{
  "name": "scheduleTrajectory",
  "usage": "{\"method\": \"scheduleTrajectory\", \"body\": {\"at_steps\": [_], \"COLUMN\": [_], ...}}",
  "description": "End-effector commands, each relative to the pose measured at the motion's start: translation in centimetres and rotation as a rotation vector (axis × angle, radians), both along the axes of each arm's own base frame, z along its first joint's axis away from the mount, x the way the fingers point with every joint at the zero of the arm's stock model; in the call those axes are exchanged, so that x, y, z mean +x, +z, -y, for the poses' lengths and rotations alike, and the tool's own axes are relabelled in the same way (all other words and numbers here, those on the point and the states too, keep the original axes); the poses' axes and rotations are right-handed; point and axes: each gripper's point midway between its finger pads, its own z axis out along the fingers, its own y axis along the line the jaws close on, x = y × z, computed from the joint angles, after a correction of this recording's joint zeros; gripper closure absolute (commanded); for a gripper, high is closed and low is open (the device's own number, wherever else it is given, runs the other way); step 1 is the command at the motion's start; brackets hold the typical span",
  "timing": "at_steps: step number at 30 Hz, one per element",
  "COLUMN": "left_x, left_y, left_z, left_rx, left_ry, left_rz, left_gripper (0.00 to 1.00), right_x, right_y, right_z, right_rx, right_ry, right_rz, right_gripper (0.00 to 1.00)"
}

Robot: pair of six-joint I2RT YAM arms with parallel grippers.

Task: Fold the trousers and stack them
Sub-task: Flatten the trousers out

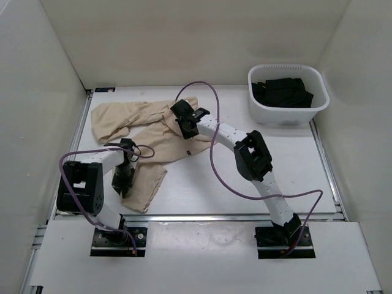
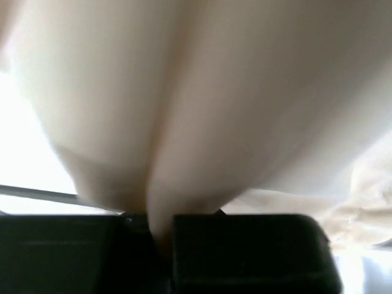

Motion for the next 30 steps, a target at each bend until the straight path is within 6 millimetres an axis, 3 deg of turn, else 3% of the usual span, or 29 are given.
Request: {"method": "scheduleTrajectory", "body": {"at_steps": [1,3,4,5,6,7,8,9,10,11,12,13,14,16,17,18,19,20,22,24,27,30], "left_x": [2.9,4.3,5.7,7.1,8.0,9.3,10.1,10.9,11.3,12.2,12.4,11.8,11.2,9.5,6.4,4.8,3.1,0.8,-3.3,-7.2,-9.0,-8.3], "left_y": [0.8,2.8,4.7,6.2,7.8,11.1,12.8,14.4,15.9,18.0,18.6,18.2,17.6,16.2,13.3,12.1,11.4,9.2,7.8,6.9,6.4,6.7], "left_z": [-4.0,-6.9,-8.8,-10.1,-11.4,-13.4,-14.2,-14.9,-15.3,-15.3,-15.1,-14.4,-14.0,-12.5,-11.8,-11.3,-10.8,-10.0,-8.3,-5.9,-5.7,-7.8], "left_rx": [0.136,0.212,0.275,0.305,0.334,0.368,0.378,0.386,0.392,0.380,0.385,0.388,0.393,0.369,0.356,0.344,0.333,0.307,0.244,0.137,0.145,0.256], "left_ry": [0.091,0.186,0.233,0.278,0.321,0.391,0.420,0.440,0.456,0.459,0.452,0.433,0.421,0.382,0.362,0.352,0.345,0.331,0.310,0.298,0.297,0.327], "left_rz": [0.157,0.270,0.351,0.432,0.497,0.605,0.662,0.716,0.759,0.822,0.842,0.827,0.815,0.780,0.651,0.598,0.560,0.473,0.327,0.203,0.188,0.268], "left_gripper": [0.86,0.86,0.86,0.86,0.86,0.86,0.86,0.86,0.86,0.86,0.86,0.86,0.86,0.86,0.86,0.82,0.74,0.71,0.68,0.51,0.21,0.00], "right_x": [0.8,-0.3,-1.5,-2.1,-3.0,-4.7,-4.0,-6.8,-7.5,-8.0,-8.9,-9.9,-11.6,-13.8,-15.6,-16.6,-17.6,-18.6,-20.9,-23.1,-23.8,-22.3], "right_y": [7.8,11.7,16.6,16.2,17.1,21.2,21.9,20.1,19.2,18.8,16.9,14.1,12.6,11.1,9.6,8.8,8.0,7.6,5.3,3.9,3.8,4.8], "right_z": [-1.0,-0.9,0.1,2.4,3.6,5.9,8.7,11.9,14.0,19.9,22.1,25.6,27.6,31.6,32.0,32.7,33.1,33.5,34.6,35.8,37.6,38.3], "right_rx": [0.137,0.259,0.359,0.392,0.489,0.611,0.719,0.770,0.812,0.893,0.858,0.799,0.726,0.622,0.604,0.574,0.546,0.534,0.457,0.411,0.404,0.461], "right_ry": [-0.057,-0.094,-0.114,-0.175,-0.273,-0.309,-0.381,-0.510,-0.577,-0.715,-0.769,-0.877,-0.929,-1.005,-1.009,-1.026,-1.040,-1.058,-1.134,-1.217,-1.325,-1.360], "right_rz": [0.064,0.020,0.031,-0.035,-0.102,-0.101,-0.135,-0.211,-0.234,-0.193,-0.207,-0.224,-0.252,-0.230,-0.267,-0.277,-0.291,-0.297,-0.334,-0.338,-0.246,-0.141], "right_gripper": [1.00,1.00,1.00,1.00,1.00,1.00,1.00,1.00,1.00,1.00,1.00,1.00,0.96,0.68,0.56,0.35,0.31,0.28,0.20,0.16,0.13,0.13]}}
